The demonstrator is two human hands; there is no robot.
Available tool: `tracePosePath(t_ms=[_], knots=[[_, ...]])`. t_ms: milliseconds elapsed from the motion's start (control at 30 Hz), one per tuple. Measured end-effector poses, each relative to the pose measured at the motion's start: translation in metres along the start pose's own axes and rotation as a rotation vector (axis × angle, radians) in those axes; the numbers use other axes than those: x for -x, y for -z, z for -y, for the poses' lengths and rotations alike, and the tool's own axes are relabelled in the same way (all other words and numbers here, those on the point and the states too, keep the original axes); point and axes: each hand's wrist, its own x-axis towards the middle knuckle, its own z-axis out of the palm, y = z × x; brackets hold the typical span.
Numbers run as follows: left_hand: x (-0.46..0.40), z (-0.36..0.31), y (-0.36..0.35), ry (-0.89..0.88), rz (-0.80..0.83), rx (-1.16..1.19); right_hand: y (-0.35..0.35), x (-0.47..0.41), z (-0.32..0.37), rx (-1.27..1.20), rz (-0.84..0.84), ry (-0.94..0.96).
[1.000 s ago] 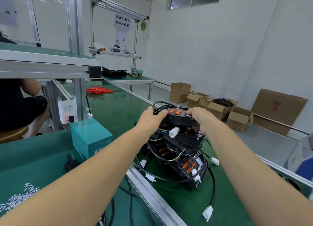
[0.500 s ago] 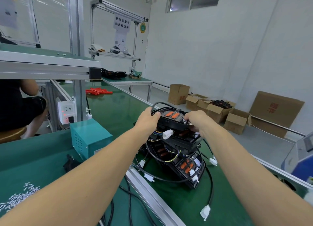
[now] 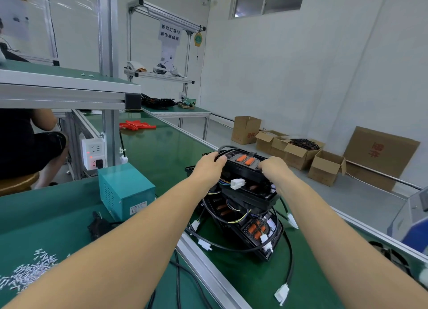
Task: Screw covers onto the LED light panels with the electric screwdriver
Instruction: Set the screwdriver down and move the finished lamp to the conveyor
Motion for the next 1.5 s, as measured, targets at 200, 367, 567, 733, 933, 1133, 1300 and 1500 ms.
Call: tracePosePath(t_ms=[200, 367, 567, 733, 933, 1133, 1300, 1500], knots=[[-0.008, 0.005, -0.005, 0.008, -0.087, -0.027, 0.000, -0.001, 0.001, 0.058, 0.024, 0.041], [-0.008, 0.002, -0.005, 0.004, -0.115, -0.258, 0.003, -0.002, 0.004, 0.095, -0.019, 0.030], [0.005, 0.007, -0.003, -0.442, 0.006, -0.694, 0.016, 0.007, -0.022, 0.057, -0.141, 0.125], [0.001, 0.009, -0.008, -0.468, 0.061, -0.703, 0.000, 0.026, -0.053, -0.168, -0.189, 0.019], [-0.004, 0.014, -0.007, -0.456, -0.004, -0.678, -0.008, 0.015, -0.045, -0.316, -0.271, 0.004], [-0.009, 0.016, -0.004, -0.441, -0.074, -0.738, -0.002, -0.009, -0.035, -0.305, -0.296, -0.025], [-0.016, 0.017, -0.005, -0.545, -0.104, -0.890, -0.012, -0.009, -0.034, -0.227, -0.239, -0.040], [-0.021, 0.013, -0.009, -0.579, -0.059, -1.007, 0.000, -0.008, -0.039, -0.211, -0.145, -0.084]])
